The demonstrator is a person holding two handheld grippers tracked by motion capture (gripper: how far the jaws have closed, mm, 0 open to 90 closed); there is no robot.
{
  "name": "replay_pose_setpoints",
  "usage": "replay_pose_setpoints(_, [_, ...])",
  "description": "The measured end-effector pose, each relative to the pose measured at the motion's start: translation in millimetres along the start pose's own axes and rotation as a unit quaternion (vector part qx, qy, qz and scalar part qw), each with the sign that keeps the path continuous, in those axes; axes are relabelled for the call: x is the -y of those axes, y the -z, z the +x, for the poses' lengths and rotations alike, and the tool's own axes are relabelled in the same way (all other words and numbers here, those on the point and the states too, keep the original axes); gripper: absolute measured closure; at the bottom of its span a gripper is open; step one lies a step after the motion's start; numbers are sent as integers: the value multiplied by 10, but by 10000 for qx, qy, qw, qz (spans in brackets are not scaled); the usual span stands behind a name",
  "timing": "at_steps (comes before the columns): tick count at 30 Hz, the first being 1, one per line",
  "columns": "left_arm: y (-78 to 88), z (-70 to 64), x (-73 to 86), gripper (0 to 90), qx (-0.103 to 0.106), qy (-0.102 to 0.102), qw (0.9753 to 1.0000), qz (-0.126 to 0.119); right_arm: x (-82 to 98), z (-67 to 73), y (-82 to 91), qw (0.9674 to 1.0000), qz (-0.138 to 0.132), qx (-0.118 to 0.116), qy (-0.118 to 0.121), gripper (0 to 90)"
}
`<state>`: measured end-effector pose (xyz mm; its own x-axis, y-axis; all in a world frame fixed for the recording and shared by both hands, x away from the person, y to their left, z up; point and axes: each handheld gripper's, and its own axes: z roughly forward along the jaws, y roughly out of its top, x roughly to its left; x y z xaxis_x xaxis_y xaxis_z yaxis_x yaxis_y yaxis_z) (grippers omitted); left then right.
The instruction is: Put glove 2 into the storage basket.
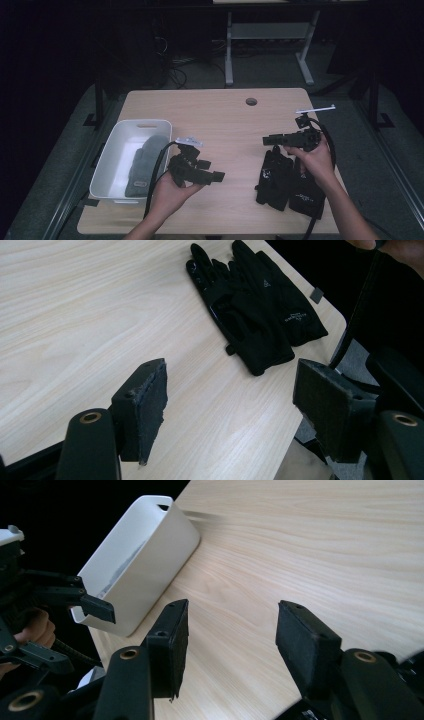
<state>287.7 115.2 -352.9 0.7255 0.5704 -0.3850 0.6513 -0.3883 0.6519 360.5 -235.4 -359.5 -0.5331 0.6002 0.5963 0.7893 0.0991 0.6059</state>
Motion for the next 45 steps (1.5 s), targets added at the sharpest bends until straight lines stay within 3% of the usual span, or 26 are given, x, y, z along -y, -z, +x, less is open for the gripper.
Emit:
replay_pose_setpoints(11, [-163, -52, -36, 295, 73, -123, 9999, 74, 178, -177, 142, 9998, -44, 142, -144, 464])
replay_pose_setpoints(23, [-297, -103, -55, 290, 170, -111, 9997, 95, 387, -361, 252, 9991, -56, 301, -296, 465])
replay_pose_setpoints(45, [-522, -230, -89, 285, 284, -272, 9989, 257, 779, -631, 512, 9951, 54, 938, -322, 496])
